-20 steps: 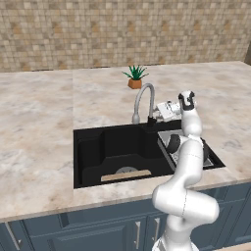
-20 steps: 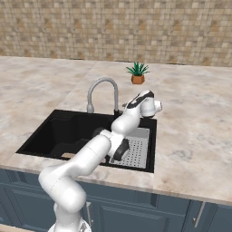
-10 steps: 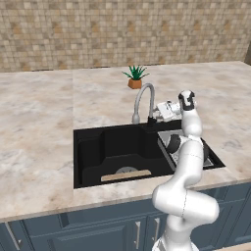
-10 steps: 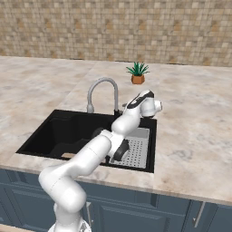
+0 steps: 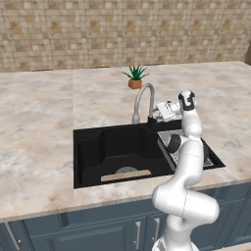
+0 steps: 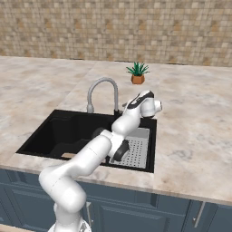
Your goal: Turn on the sink faucet with hot water and rinse the cutting board for ten seconds, then turn off the faucet. Push the cutting board to reach the water if necessary.
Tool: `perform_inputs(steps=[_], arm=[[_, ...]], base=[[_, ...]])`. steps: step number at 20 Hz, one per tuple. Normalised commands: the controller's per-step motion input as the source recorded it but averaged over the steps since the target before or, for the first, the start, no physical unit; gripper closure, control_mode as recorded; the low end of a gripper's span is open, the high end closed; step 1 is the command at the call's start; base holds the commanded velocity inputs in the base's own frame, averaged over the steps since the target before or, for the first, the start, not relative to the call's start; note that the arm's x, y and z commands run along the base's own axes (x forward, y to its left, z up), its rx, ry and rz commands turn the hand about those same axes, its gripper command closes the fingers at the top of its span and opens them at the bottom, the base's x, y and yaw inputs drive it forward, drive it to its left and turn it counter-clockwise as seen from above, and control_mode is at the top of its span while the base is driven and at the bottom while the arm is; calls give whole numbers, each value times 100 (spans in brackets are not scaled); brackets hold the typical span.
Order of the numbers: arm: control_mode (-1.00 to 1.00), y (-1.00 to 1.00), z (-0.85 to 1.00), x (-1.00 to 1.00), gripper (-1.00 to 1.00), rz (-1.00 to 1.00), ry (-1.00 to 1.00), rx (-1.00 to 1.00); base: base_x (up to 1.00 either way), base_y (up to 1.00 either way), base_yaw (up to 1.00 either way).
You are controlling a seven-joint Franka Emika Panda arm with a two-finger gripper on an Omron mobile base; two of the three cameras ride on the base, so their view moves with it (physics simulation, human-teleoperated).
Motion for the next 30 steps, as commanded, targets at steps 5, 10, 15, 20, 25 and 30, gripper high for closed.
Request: perform_inputs(steps=[5,10,15,20,25,30], arm=[[-100,18,-1,0,-100,1,0,0],[-100,0,0,0,-100,0,0,0],[-100,0,0,0,-100,0,0,0],[-100,0,0,0,-100,0,0,0],[-100,0,0,0,100,0,0,0],[-100,0,0,0,100,0,0,0]], base=[[0,0,0],[0,0,0],[0,0,0],[0,0,0],[0,0,0],[0,0,0]])
